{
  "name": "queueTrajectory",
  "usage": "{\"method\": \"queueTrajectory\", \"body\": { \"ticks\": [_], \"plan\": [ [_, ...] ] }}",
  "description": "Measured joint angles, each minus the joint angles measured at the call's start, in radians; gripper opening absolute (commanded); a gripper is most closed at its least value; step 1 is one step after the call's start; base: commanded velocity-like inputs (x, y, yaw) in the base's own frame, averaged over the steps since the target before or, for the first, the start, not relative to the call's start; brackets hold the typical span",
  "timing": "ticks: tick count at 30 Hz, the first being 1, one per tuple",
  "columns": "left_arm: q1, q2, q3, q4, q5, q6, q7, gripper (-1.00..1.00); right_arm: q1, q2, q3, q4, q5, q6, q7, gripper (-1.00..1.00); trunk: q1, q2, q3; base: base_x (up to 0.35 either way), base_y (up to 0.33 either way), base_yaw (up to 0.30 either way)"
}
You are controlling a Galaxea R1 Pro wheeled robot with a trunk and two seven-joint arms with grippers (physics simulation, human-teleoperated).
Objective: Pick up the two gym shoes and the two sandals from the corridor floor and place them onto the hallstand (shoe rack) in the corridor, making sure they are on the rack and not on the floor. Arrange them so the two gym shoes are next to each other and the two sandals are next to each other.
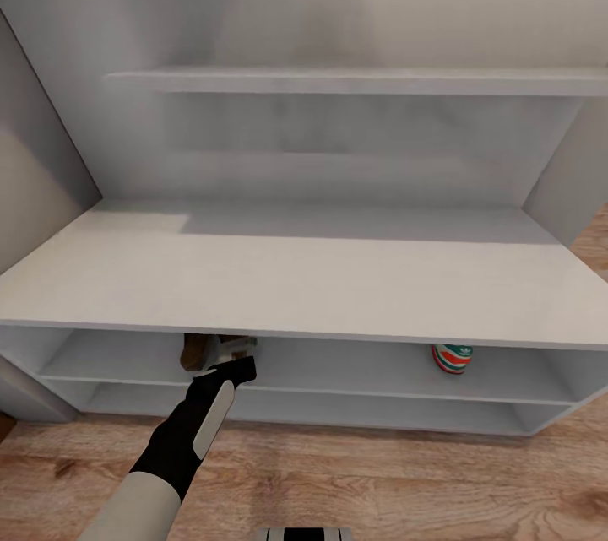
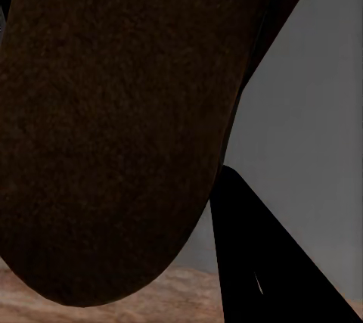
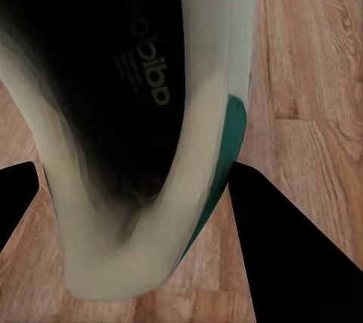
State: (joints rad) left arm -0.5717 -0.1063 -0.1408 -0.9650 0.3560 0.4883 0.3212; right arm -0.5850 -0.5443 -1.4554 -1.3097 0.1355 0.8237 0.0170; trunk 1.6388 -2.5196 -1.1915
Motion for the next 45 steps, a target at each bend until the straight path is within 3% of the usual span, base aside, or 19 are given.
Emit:
{"method": "queueTrajectory", "body": {
  "ticks": [17, 18, 32, 45],
  "plan": [
    [0.0, 0.001, 0.003, 0.0, 0.0, 0.001, 0.002, -1.0, 0.0, 0.0, 0.0, 0.0, 0.0, 0.0, 0.0, -1.0, 0.0, 0.0, 0.0, 0.069, 0.0, 0.0],
    [0.0, 0.001, 0.003, 0.0, 0.0, 0.001, 0.002, 1.0, 0.0, 0.0, 0.0, 0.0, 0.0, 0.0, 0.0, -1.0, 0.0, 0.0, 0.0, 0.0, 0.0, 0.0],
    [0.0, 0.001, 0.002, 0.0, -0.003, 0.003, -0.003, 1.0, 0.0, 0.0, 0.0, 0.0, 0.0, 0.0, 0.0, -1.0, 0.0, 0.0, 0.0, -0.011, 0.0, 0.0],
    [0.0, 0.001, 0.0, 0.001, 0.0, 0.002, -0.004, 1.0, 0.0, 0.0, 0.0, 0.0, 0.0, 0.0, 0.0, -1.0, 0.001, 0.0, 0.0, -0.313, 0.0, 0.0]
  ]
}}
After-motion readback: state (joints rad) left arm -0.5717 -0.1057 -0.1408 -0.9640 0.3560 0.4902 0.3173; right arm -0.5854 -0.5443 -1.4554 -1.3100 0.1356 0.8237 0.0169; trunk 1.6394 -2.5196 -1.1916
